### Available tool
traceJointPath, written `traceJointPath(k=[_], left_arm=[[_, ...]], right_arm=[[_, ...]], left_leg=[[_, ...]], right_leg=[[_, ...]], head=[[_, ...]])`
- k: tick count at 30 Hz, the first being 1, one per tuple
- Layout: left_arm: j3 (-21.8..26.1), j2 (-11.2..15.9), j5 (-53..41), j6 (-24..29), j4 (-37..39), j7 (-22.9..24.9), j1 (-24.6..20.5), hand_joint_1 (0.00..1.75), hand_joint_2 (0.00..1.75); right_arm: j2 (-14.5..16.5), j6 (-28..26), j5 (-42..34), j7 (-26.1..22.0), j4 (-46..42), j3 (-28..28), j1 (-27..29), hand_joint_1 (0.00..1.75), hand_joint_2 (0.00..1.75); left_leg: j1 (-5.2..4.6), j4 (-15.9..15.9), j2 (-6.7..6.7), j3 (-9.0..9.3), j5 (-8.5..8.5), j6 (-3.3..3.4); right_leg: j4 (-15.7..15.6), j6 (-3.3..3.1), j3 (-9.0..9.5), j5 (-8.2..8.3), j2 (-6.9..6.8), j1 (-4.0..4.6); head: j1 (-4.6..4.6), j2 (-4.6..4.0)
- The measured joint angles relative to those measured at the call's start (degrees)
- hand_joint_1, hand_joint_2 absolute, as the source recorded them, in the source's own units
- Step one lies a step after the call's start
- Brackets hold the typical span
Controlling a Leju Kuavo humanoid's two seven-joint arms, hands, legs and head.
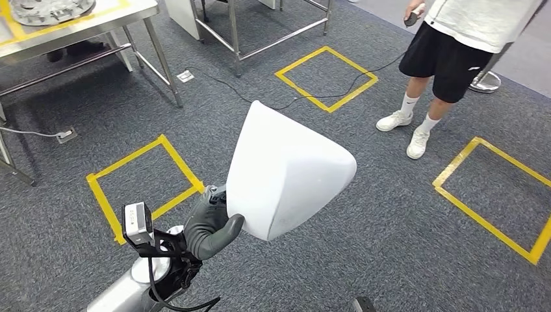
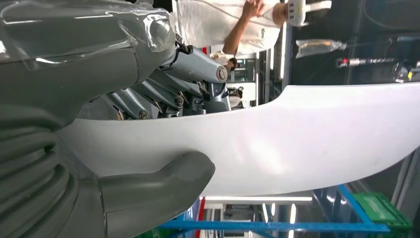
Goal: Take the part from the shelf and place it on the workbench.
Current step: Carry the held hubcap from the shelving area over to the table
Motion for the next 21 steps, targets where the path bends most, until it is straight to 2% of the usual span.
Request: traceJointPath(k=[1,2,3,5,6,7,8,10,11,13,14,15,16,17,18,19,20,21], left_arm=[[0.0,0.0,0.0,0.0,0.0,0.0,0.1,1.75,1.75],[-0.1,-0.1,0.0,0.0,0.0,0.0,0.2,1.75,1.75],[-0.1,-0.1,0.0,0.0,0.0,0.0,0.2,1.75,1.75],[-0.1,-0.1,0.0,0.0,0.0,0.0,0.2,1.75,1.75],[-0.1,-0.1,0.0,0.0,0.0,0.0,0.2,1.75,1.75],[-0.1,-0.1,0.0,0.0,0.0,0.0,0.3,1.75,1.75],[-0.1,0.0,0.0,0.0,0.0,0.0,0.3,1.75,1.75],[0.0,0.0,0.0,0.0,0.0,0.0,0.3,1.75,1.75],[0.0,0.1,0.0,0.0,0.0,0.0,0.3,1.75,1.75],[0.1,0.1,0.0,0.0,0.0,0.0,0.2,1.75,1.75],[0.1,0.1,0.0,0.0,0.0,0.0,0.1,1.75,1.75],[0.0,0.2,0.0,0.0,0.0,0.0,0.1,1.75,1.75],[0.0,0.2,-0.1,0.0,0.0,0.0,0.2,1.75,1.75],[0.0,0.2,-0.1,0.1,0.0,0.0,0.2,1.75,1.75],[0.0,0.2,-0.2,0.1,0.0,0.0,0.2,1.75,1.75],[0.0,0.2,-0.3,0.1,0.0,0.0,0.2,1.75,1.75],[0.0,0.2,-0.4,0.1,0.0,0.0,0.2,1.75,1.75],[0.0,0.2,-0.5,0.1,-0.1,0.0,0.1,1.75,1.75]], right_arm=[[0.0,0.0,0.0,0.0,0.0,0.0,0.2,0.0,0.0],[0.0,0.0,0.0,0.0,0.0,0.0,0.3,0.0,0.0],[-0.1,0.0,0.0,0.0,0.0,0.0,0.3,0.0,0.0],[-0.2,-0.1,0.0,0.0,-0.1,0.0,0.2,0.0,0.0],[-0.2,-0.1,0.0,0.0,-0.1,0.0,0.2,0.0,0.0],[-0.2,-0.1,0.0,0.0,-0.1,0.0,0.2,0.0,0.0],[-0.2,-0.1,0.0,0.0,-0.1,0.0,0.2,0.0,0.0],[-0.1,-0.1,0.0,0.0,-0.1,0.0,0.1,0.0,0.0],[-0.1,-0.1,0.0,0.0,-0.1,0.0,0.0,0.0,0.0],[0.0,-0.1,0.0,0.0,-0.2,0.0,-0.1,0.0,0.0],[0.0,-0.1,0.0,0.0,-0.2,0.0,-0.1,0.0,0.0],[0.0,-0.1,0.0,0.0,-0.2,0.0,0.0,0.0,0.0],[0.0,-0.1,0.0,0.0,-0.2,0.0,0.1,0.0,0.0],[-0.1,-0.1,0.0,0.0,-0.2,0.0,0.2,0.0,0.0],[-0.1,-0.1,0.0,0.0,-0.2,0.0,0.2,0.0,0.0],[0.0,-0.1,0.0,0.0,-0.2,0.0,0.2,0.0,0.0],[0.0,-0.1,0.0,0.0,-0.2,0.0,0.2,0.0,0.0],[0.1,-0.1,0.0,0.0,-0.2,0.0,0.2,0.0,0.0]], left_leg=[[-0.09,0.0,-0.83,0.01,-0.03,0.04],[-0.16,0.0,-1.67,0.03,-0.06,0.05],[-0.19,0.1,-2.5,0.1,-0.09,0.02],[-0.15,0.3,-4.08,0.22,-0.28,-0.23],[-0.24,0.6,-4.78,0.16,-0.51,-0.48],[-0.3,0.8,-5.33,0.05,-0.71,-0.74],[-0.34,1.0,-5.76,-0.09,-0.86,-1.0],[-0.24,1.0,-6.32,-0.27,-1.0,-1.49],[-0.23,1.4,-5.77,-0.39,-1.23,-1.78],[-0.21,4.6,-3.03,-1.72,-3.16,-2.41],[-0.14,7.9,-1.38,-3.3,-4.87,-2.69],[0.04,11.9,-0.41,-5.38,-6.71,-2.91],[0.23,15.5,0.01,-7.37,-8.02,-3.06],[0.34,17.7,0.18,-8.7,-8.4,-3.15],[0.4,17.6,0.32,-8.89,-7.68,-3.14],[0.38,15.2,0.64,-7.79,-6.01,-2.99],[0.23,11.2,1.41,-5.74,-3.95,-2.64],[-0.09,7.0,2.71,-3.56,-2.36,-2.17]], right_leg=[[3.4,-0.04,-1.99,-0.91,0.34,0.05],[4.9,0.14,-3.15,-0.96,0.47,0.08],[3.9,0.51,-3.12,0.0,0.57,0.09],[-3.9,1.33,-0.1,3.76,1.61,-0.06],[-7.8,1.37,1.68,5.39,2.38,-0.07],[-10.4,1.16,2.92,6.42,2.96,-0.05],[-11.5,0.75,3.51,6.82,3.28,0.05],[-11.6,-0.12,3.69,6.89,2.59,0.18],[-11.7,-0.42,3.81,6.9,2.25,0.12],[-11.9,-1.15,4.16,6.79,1.42,-0.04],[-11.9,-1.43,4.31,6.65,0.96,0.11],[-11.9,-1.7,4.42,6.51,0.4,0.22],[-11.9,-1.82,4.47,6.41,-0.17,0.32],[-11.9,-1.86,4.51,6.3,-0.76,0.4],[-11.9,-1.87,4.6,6.2,-1.33,0.46],[-11.9,-1.84,4.75,6.08,-1.85,0.53],[-11.9,-1.77,4.98,5.93,-2.35,0.62],[-11.9,-1.66,5.21,5.77,-2.83,0.81]], head=[[0.09,0.0],[0.1,0.0],[0.1,0.0],[0.12,0.0],[0.14,0.0],[0.13,0.0],[0.12,0.0],[0.1,0.0],[0.09,0.0],[-0.26,0.0],[-0.43,0.0],[-0.58,0.0],[-0.57,0.0],[-0.58,0.0],[-0.59,0.0],[-0.6,0.0],[-0.6,0.0],[-0.58,0.0]])
